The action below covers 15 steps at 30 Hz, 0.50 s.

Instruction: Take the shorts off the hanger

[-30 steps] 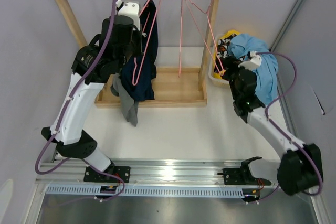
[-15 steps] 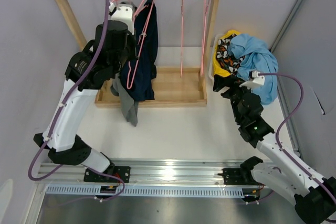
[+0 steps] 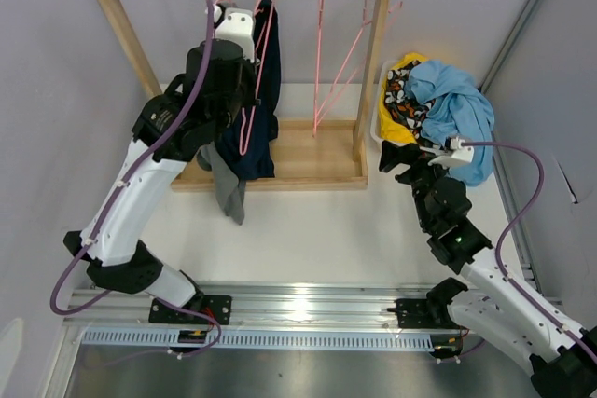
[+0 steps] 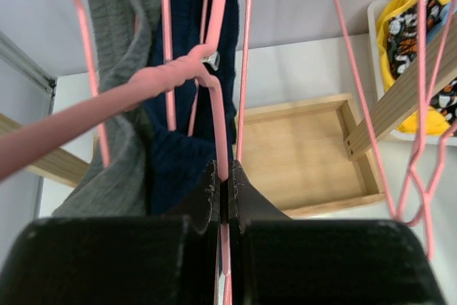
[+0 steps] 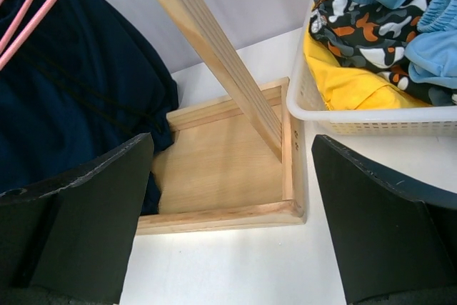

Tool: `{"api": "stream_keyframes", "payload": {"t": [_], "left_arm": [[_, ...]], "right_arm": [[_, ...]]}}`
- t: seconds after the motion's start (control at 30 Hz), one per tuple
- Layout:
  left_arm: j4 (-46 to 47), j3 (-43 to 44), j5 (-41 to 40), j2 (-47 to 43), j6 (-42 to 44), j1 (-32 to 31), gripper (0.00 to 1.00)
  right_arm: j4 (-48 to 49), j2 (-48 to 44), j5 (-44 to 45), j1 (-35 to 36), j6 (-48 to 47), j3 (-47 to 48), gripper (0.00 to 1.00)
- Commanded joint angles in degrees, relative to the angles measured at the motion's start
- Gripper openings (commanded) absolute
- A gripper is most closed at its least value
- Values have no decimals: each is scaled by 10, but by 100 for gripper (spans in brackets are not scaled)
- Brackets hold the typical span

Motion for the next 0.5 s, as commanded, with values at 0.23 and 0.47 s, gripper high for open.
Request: {"api": "stream_keyframes", "payload": {"t": [0.23,0.47], "left_arm": [[185,142,-19,79,52,-38,0],[233,196,-20,144,100,-36,0]], "right_arm": [[4,-49,20,4,-17,-26,99],[6,-63,18,4,-26,-41,100]]}}
